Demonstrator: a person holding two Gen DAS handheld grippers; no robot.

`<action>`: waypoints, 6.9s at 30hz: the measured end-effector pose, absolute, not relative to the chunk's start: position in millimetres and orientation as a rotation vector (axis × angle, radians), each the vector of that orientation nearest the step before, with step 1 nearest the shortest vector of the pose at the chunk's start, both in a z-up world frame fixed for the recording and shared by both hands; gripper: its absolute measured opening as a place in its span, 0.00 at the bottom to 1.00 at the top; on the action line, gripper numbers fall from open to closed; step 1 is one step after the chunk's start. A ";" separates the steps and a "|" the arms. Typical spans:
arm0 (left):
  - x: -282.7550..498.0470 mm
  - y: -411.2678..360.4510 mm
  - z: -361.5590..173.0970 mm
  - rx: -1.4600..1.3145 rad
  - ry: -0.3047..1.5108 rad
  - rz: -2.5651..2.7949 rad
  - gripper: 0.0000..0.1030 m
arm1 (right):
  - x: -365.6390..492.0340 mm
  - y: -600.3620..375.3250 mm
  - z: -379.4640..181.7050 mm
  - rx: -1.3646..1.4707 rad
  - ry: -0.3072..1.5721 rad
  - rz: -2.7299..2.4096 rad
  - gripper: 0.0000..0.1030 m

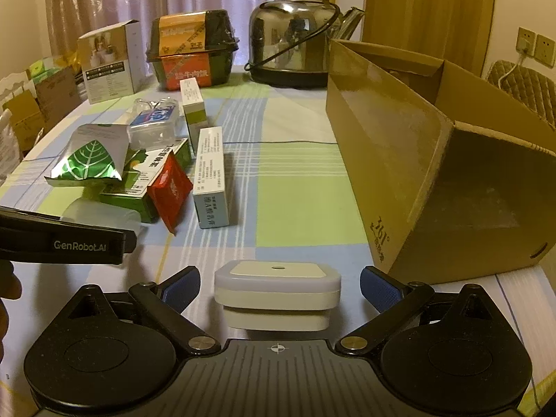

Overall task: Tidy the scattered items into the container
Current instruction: 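Lift the night-light with the right gripper while the left gripper grasps the clear cup, then carry the night-light into the cardboard box and open the right gripper, then withdraw the right gripper from the box toward the table items, then grasp the silver-green tea pouch with the left gripper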

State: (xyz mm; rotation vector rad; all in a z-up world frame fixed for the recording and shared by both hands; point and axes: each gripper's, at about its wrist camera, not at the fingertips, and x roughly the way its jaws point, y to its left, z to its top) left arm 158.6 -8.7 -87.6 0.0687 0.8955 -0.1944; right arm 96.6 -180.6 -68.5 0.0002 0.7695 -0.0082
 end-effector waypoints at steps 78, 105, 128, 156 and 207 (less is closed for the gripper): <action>166.1 -237.3 44.8 0.222 0.699 -0.669 0.73 | 121.9 -399.8 42.3 0.043 0.652 -0.179 0.65; 141.9 -156.4 45.0 0.102 0.719 -0.520 0.75 | 134.3 -363.8 29.7 0.041 0.726 -0.094 0.66; 137.8 -137.5 40.7 0.076 0.744 -0.484 0.76 | 129.6 -357.9 28.6 0.034 0.718 -0.091 0.66; 82.3 29.0 29.8 -0.022 0.778 -0.084 0.85 | 81.2 -229.3 82.6 -0.003 0.582 0.193 0.99; 257.7 49.0 -41.9 0.168 0.899 -0.117 0.86 | 180.0 -166.1 -51.2 -0.051 0.823 0.263 0.99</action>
